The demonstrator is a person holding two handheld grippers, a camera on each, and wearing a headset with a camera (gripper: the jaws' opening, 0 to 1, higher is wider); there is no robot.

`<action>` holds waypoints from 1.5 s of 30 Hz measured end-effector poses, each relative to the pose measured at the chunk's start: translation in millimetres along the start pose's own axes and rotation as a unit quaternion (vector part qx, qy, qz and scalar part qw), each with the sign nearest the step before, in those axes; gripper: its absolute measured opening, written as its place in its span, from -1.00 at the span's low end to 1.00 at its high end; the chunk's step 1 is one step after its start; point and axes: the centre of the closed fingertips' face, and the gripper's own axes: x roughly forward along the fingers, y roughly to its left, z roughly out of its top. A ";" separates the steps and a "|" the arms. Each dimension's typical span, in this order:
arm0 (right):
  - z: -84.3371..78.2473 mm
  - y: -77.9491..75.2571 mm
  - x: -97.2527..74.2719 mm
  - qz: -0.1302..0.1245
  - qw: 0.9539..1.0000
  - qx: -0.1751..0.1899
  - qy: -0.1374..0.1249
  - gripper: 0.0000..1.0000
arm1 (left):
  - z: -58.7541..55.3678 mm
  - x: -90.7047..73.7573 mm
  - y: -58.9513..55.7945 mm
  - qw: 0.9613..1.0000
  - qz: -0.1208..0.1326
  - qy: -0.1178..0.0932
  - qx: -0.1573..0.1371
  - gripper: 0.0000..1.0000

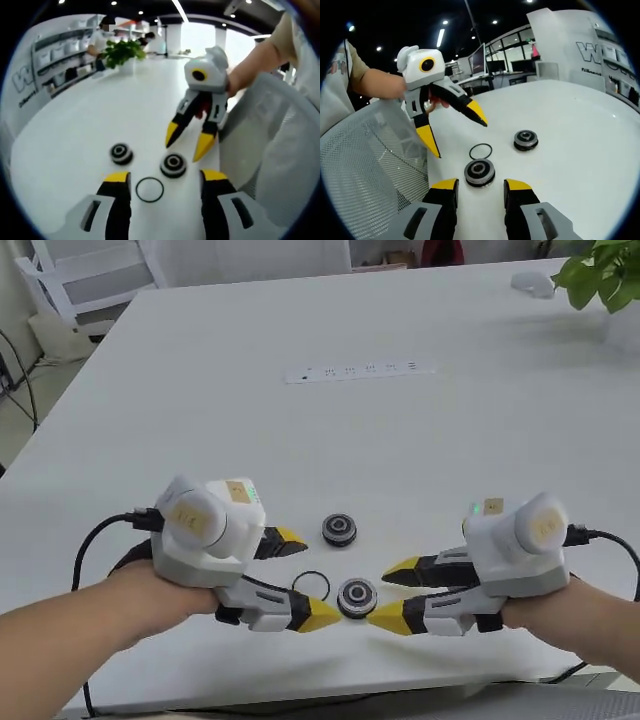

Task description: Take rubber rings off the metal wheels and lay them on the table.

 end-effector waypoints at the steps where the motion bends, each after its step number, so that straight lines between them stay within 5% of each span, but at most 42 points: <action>1: -0.1 0.0 0.3 0.000 1.000 -0.001 0.000 -0.35 | 0.2 0.7 -0.4 1.000 -0.001 -0.001 -0.002 0.09; 29: -5.8 0.9 7.5 0.004 1.000 -0.013 0.006 -0.64 | 1.1 31.6 -18.8 1.000 -0.025 0.005 -0.008 -0.36; 45: -6.5 0.2 6.8 0.002 1.000 -0.012 0.001 -0.71 | 1.7 38.0 -17.9 1.000 -0.014 0.007 0.003 -0.63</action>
